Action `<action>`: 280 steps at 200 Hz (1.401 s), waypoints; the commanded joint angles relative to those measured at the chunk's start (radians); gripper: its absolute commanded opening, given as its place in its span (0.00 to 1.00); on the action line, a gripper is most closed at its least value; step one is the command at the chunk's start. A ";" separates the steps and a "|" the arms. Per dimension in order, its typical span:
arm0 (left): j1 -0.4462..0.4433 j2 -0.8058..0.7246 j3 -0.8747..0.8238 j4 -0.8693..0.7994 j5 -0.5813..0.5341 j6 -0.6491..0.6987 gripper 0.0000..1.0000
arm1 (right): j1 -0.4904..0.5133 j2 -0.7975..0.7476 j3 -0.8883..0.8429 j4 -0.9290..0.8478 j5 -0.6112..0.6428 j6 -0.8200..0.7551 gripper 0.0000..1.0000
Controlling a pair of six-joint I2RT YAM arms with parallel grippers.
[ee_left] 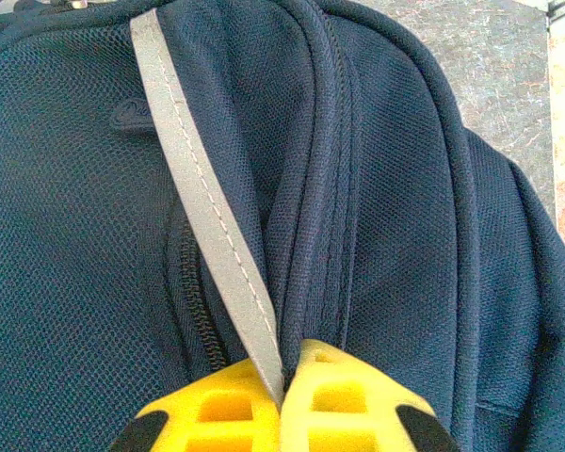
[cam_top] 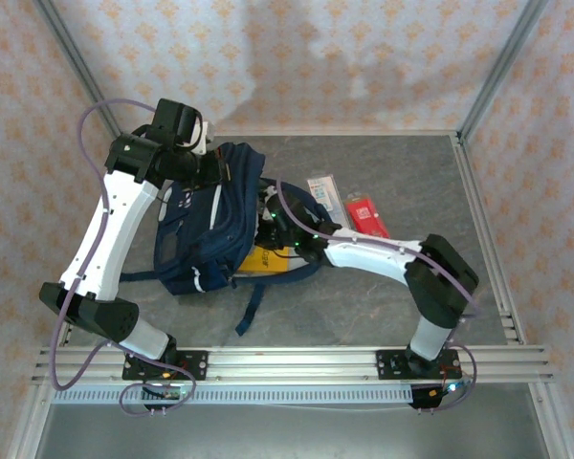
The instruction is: Pack the student bag
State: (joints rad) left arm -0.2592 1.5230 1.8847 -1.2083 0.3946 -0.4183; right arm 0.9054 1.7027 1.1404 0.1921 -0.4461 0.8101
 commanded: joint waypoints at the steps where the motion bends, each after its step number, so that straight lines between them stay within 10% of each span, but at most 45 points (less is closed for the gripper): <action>1: 0.014 -0.066 0.047 0.102 -0.091 0.003 0.00 | -0.032 -0.097 -0.068 0.015 0.019 -0.011 0.78; 86: 0.022 0.016 0.017 0.059 -0.513 -0.111 0.00 | -0.226 -0.423 -0.133 -0.460 0.219 -0.199 0.66; 204: -0.032 0.309 -0.033 0.133 -0.315 -0.092 0.00 | -0.498 0.110 0.224 -0.704 0.256 -0.358 0.34; 239: -0.038 0.242 -0.146 0.174 -0.282 -0.110 0.33 | -0.513 0.301 0.370 -0.755 0.249 -0.369 0.26; 280: -0.038 0.143 -0.169 0.179 -0.246 -0.163 0.46 | -0.513 0.385 0.411 -0.814 0.249 -0.407 0.25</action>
State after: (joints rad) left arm -0.3012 1.7741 1.7138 -0.9981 0.1349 -0.5568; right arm 0.3973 2.0663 1.5253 -0.5362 -0.2089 0.4404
